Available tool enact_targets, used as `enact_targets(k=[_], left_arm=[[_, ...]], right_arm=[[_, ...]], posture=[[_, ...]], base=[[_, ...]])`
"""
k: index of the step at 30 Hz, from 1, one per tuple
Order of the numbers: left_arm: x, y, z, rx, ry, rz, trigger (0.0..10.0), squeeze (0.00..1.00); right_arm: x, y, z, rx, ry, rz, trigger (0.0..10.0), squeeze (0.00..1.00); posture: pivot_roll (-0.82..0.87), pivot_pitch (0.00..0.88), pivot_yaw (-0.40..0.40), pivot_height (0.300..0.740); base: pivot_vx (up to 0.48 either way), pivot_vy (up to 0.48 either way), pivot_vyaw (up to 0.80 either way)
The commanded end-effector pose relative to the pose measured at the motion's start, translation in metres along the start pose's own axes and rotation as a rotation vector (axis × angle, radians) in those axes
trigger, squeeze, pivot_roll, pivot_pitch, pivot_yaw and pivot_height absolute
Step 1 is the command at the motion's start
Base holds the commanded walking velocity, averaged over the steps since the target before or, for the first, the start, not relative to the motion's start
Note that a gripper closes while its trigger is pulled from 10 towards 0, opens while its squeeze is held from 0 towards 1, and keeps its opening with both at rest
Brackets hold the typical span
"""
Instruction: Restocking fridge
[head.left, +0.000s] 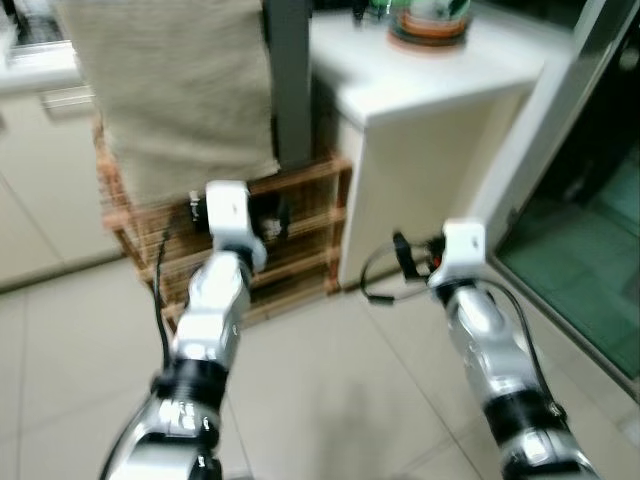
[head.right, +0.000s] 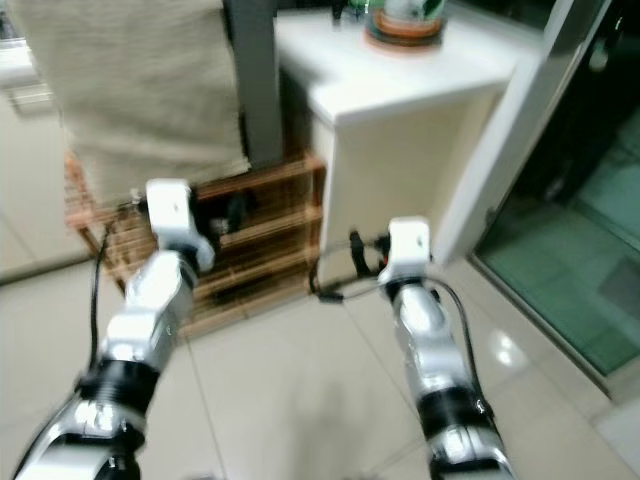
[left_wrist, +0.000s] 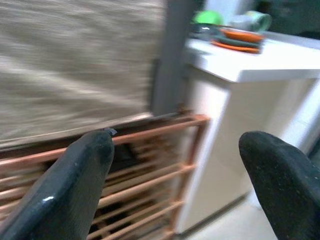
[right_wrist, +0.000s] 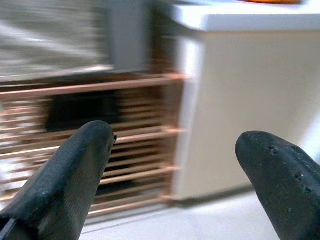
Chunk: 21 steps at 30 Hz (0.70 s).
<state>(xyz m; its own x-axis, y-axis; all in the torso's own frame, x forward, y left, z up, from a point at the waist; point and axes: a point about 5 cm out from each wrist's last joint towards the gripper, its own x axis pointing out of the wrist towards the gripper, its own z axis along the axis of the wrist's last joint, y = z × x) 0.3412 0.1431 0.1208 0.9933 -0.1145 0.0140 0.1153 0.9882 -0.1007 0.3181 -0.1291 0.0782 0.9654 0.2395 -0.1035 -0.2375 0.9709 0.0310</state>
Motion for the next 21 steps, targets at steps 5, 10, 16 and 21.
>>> enact_targets(k=[5, 10, 16, 21], left_arm=[[0.000, -0.005, -0.002, -0.004, -0.001, -0.002, 10.0, 0.00], [0.000, -0.006, -0.003, -0.007, 0.006, -0.002, 10.0, 0.00], [0.000, -0.008, -0.006, -0.018, 0.015, -0.007, 10.0, 0.00], [0.000, -0.007, -0.008, -0.025, 0.026, -0.006, 10.0, 0.00]], right_arm=[[-0.003, -0.001, 0.002, -0.035, -0.014, 0.040, 10.0, 0.00], [-0.004, 0.011, 0.001, 0.016, 0.004, 0.108, 10.0, 0.00], [-0.006, 0.011, -0.002, -0.011, 0.014, 0.118, 10.0, 0.00], [-0.010, 0.004, -0.004, -0.013, 0.020, 0.085, 10.0, 0.00]], posture=[[-0.06, 0.000, -0.006, 0.740], [-0.06, 0.000, -0.009, 0.740], [-0.07, 0.000, -0.006, 0.740], [-0.07, 0.000, -0.004, 0.740]], base=[[0.458, 0.000, 0.00], [0.458, 0.000, 0.00], [0.458, 0.000, 0.00], [0.459, 0.000, 0.00]])
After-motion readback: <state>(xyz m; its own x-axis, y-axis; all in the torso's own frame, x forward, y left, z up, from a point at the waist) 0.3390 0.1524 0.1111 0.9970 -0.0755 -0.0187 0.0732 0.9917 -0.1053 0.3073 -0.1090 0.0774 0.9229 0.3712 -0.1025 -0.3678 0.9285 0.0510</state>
